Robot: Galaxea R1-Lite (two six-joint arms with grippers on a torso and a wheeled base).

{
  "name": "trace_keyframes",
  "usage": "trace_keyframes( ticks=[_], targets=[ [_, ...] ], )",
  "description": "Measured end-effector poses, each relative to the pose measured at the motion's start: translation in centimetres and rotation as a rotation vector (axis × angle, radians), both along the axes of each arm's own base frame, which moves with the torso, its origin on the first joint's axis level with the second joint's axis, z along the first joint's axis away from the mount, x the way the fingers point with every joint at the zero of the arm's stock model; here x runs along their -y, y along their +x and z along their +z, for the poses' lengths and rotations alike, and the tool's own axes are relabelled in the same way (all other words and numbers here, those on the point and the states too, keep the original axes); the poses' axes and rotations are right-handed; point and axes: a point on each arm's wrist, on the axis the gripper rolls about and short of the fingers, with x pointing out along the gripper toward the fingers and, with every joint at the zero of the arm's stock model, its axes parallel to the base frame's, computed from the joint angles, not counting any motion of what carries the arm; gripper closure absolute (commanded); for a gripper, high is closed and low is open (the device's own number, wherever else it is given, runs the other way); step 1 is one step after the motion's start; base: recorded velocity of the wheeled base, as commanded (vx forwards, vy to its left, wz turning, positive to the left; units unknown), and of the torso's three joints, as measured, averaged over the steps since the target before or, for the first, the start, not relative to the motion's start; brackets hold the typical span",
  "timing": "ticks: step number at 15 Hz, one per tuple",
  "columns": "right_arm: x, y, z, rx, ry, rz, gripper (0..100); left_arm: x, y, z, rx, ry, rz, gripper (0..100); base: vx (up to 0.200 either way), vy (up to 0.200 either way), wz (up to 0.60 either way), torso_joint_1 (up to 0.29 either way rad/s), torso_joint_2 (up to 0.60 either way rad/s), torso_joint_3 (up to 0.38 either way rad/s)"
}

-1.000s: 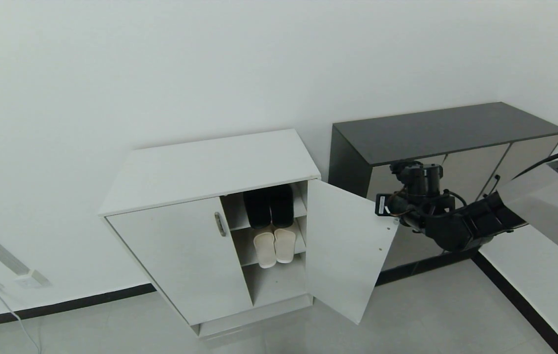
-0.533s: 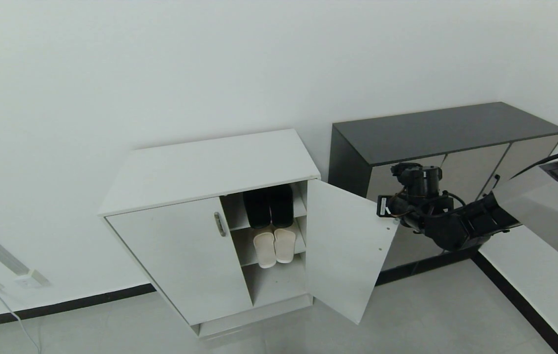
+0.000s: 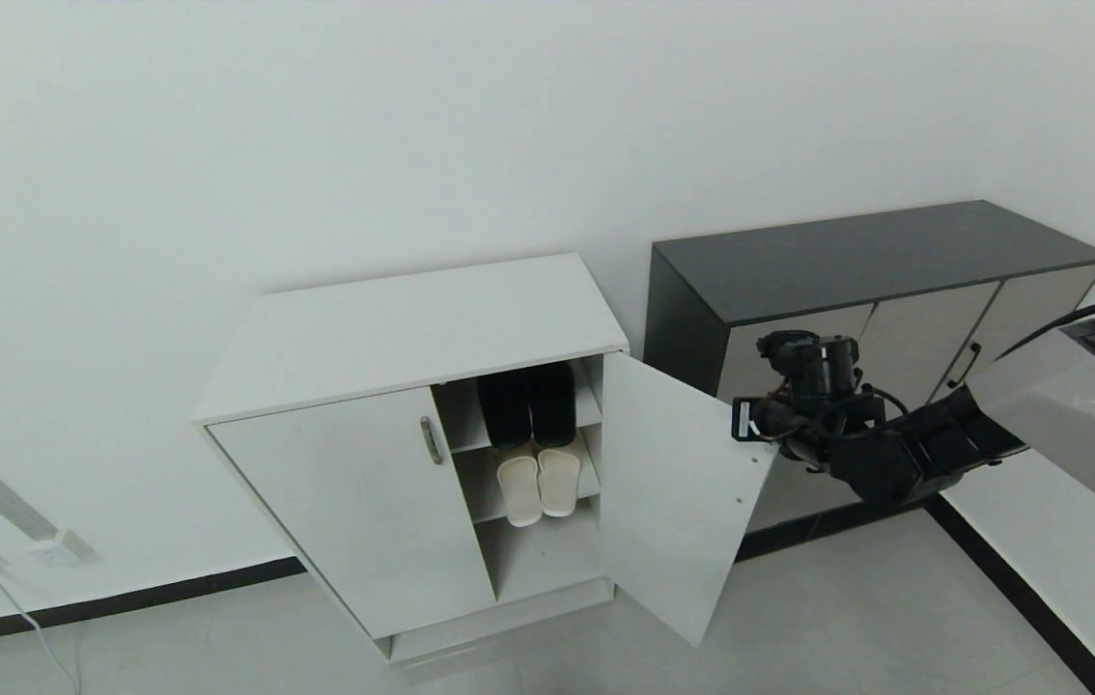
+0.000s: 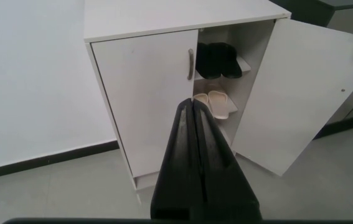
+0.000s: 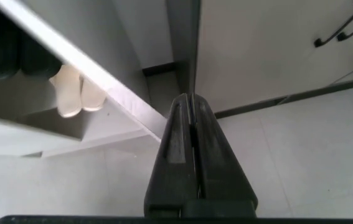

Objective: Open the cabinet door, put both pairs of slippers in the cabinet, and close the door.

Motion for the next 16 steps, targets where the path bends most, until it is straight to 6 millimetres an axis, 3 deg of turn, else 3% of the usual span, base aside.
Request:
trace_keyframes(
  ticks=[6, 10, 16],
  targets=[
    [-4.3, -5.7, 0.2, -0.066, 0.028, 0.128, 100, 0.0, 0.0, 0.0, 0.0, 0.0, 0.0, 100, 0.0, 0.0, 0.0, 0.0, 0.0, 0.0],
    [-7.2, -9.7, 1.4, -0.07, 0.065, 0.228, 100, 0.0, 0.0, 0.0, 0.0, 0.0, 0.0, 100, 0.0, 0.0, 0.0, 0.0, 0.0, 0.0],
    [-7.1, -12.9, 2.8, -0.044, 0.095, 0.308, 100, 0.0, 0.0, 0.0, 0.0, 0.0, 0.0, 100, 0.0, 0.0, 0.0, 0.0, 0.0, 0.0]
  ],
)
